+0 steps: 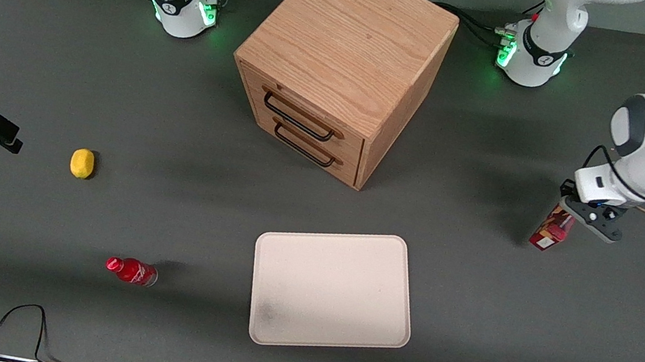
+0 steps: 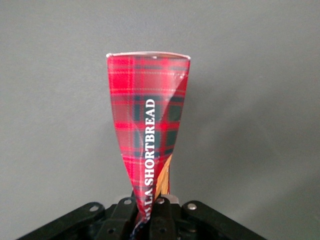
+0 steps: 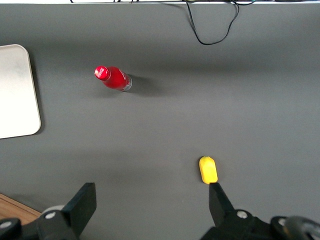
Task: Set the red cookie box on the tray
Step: 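Close the left gripper on the box end and lift it upright, then carry the held box with the left gripper over the white tray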
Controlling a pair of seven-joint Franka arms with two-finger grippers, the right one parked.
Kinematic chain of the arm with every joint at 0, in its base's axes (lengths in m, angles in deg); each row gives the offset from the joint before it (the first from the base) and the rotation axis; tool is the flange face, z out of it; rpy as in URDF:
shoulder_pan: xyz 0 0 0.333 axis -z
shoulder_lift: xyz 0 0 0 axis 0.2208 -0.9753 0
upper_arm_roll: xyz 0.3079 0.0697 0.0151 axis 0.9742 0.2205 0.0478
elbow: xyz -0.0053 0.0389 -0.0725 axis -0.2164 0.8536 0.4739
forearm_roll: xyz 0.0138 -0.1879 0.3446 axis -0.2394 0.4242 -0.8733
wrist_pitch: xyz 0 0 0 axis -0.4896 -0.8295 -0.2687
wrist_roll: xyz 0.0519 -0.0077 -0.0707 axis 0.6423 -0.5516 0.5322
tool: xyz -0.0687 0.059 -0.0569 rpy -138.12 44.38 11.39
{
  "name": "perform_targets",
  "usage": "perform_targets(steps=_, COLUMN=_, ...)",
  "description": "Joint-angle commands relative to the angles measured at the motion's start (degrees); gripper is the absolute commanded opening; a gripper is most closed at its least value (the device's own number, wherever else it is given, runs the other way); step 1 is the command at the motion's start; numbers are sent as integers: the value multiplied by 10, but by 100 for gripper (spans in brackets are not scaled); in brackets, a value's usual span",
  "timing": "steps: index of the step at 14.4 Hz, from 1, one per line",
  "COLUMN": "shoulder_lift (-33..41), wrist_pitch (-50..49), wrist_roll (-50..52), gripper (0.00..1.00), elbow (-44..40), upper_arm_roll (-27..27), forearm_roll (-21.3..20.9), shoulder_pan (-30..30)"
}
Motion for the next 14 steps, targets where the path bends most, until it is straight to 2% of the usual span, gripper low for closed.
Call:
perform_targets(steps=1, shoulder_lift=37, wrist_pitch=-139, wrist_roll=11, gripper=0, elbow=-80, upper_arm_roll=1, forearm_roll=2, shoulder_pan=0)
perform_targets(steps=8, shoulder_lift=47, wrist_pitch=-379, wrist_roll=118, gripper=0, elbow=-293, upper_arm_roll=1, forearm_roll=2, shoulder_pan=2)
perform_targets(steps=10, shoulder_lift=47, wrist_pitch=-411, wrist_roll=156, gripper=0, elbow=-331, upper_arm_roll=-1, forearm_roll=2, shoulder_pan=5)
perform_targets(steps=14, shoulder_lift=47, wrist_pitch=-425, wrist_roll=141, gripper=0, elbow=-352, upper_arm_roll=-2, forearm_roll=-1, shoulder_pan=6)
